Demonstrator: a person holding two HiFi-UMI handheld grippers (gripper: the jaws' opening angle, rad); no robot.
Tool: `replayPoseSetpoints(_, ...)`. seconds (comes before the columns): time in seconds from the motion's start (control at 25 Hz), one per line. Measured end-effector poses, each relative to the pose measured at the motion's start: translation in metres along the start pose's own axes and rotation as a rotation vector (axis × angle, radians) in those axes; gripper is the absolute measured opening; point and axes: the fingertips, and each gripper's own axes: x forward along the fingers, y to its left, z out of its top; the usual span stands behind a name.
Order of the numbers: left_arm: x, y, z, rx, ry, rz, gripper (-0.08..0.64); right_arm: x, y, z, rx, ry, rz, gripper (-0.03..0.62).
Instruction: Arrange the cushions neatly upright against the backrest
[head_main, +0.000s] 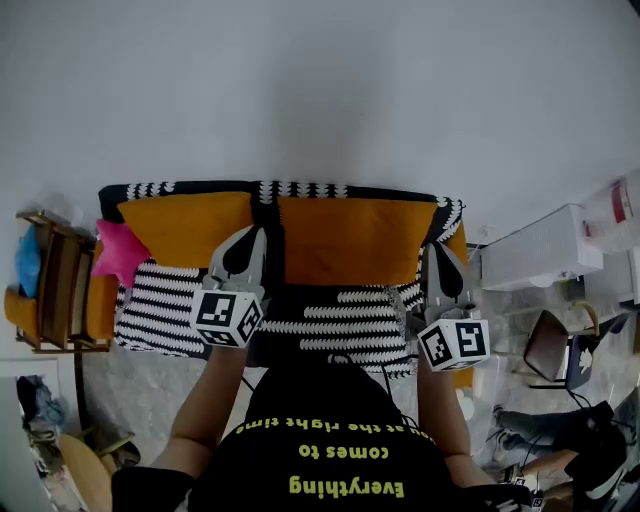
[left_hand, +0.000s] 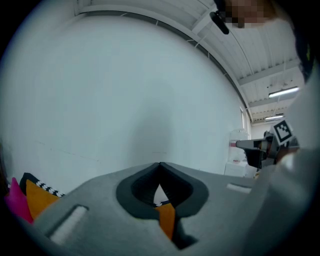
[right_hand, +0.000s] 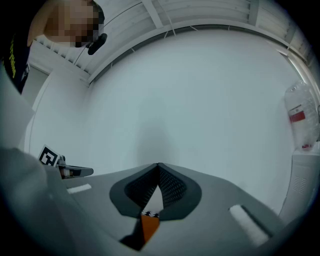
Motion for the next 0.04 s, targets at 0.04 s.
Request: replayPoseSetpoints(0.04,0.0011,-0.001,-0.0004,-0.003,-0.003,0.001,0.002,0.0002,-0.002,-0.0003,0.0,-0.001,0.001,0.011)
